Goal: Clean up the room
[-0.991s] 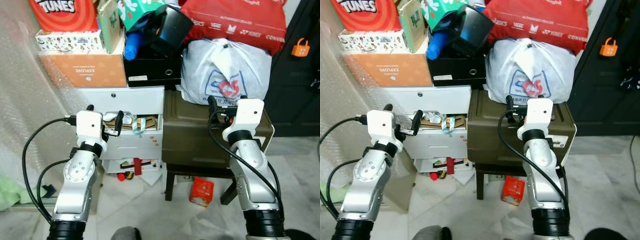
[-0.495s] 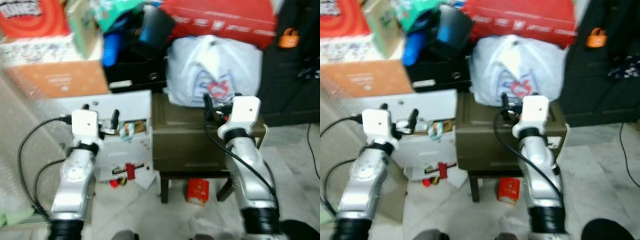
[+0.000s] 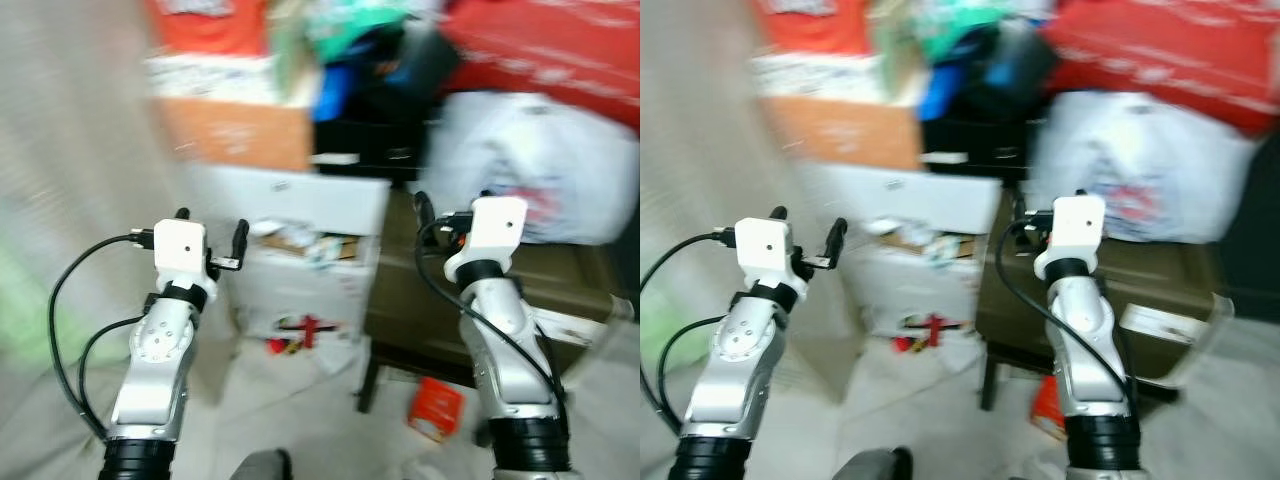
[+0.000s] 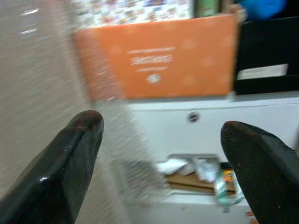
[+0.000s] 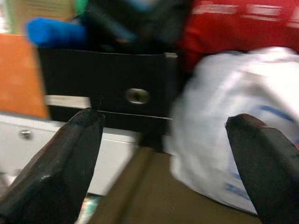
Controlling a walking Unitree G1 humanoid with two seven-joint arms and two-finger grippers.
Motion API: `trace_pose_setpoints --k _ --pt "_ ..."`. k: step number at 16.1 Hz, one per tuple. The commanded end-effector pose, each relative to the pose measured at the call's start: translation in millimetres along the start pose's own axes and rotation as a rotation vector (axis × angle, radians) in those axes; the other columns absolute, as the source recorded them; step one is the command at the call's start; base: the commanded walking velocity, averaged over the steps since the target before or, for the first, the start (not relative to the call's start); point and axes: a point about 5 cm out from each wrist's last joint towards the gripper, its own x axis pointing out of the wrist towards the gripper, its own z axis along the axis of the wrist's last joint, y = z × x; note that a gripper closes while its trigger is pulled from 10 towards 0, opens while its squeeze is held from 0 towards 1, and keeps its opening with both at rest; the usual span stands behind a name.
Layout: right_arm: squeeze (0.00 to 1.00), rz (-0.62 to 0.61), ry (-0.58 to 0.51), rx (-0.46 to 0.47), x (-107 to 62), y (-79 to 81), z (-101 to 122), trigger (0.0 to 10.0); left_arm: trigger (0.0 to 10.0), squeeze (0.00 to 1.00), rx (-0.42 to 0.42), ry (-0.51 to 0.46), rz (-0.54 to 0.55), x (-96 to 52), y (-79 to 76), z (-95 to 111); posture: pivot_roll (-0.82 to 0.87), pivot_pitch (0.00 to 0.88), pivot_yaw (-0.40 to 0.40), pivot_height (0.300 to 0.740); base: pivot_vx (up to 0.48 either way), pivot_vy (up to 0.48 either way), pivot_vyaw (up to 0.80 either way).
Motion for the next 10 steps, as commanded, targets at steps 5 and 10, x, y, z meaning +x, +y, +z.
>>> trace_pose_setpoints --k 5,10 --pt "0.0 0.008 -0.018 0.002 2.7 2.0 3.1 10.0 10.0 0.0 0.007 0.008 0.001 -0.5 1.0 -0.9 -0.05 0.0 0.025 0.74 0.0 0.0 0.8" --pt "0.0 0.008 -0.015 0.006 2.3 3.0 1.2 10.0 10.0 0.0 0.016 0.007 0.03 -2.3 4.2 -1.2 -0.05 0.0 0.03 0.74 0.0 0.0 0.8"
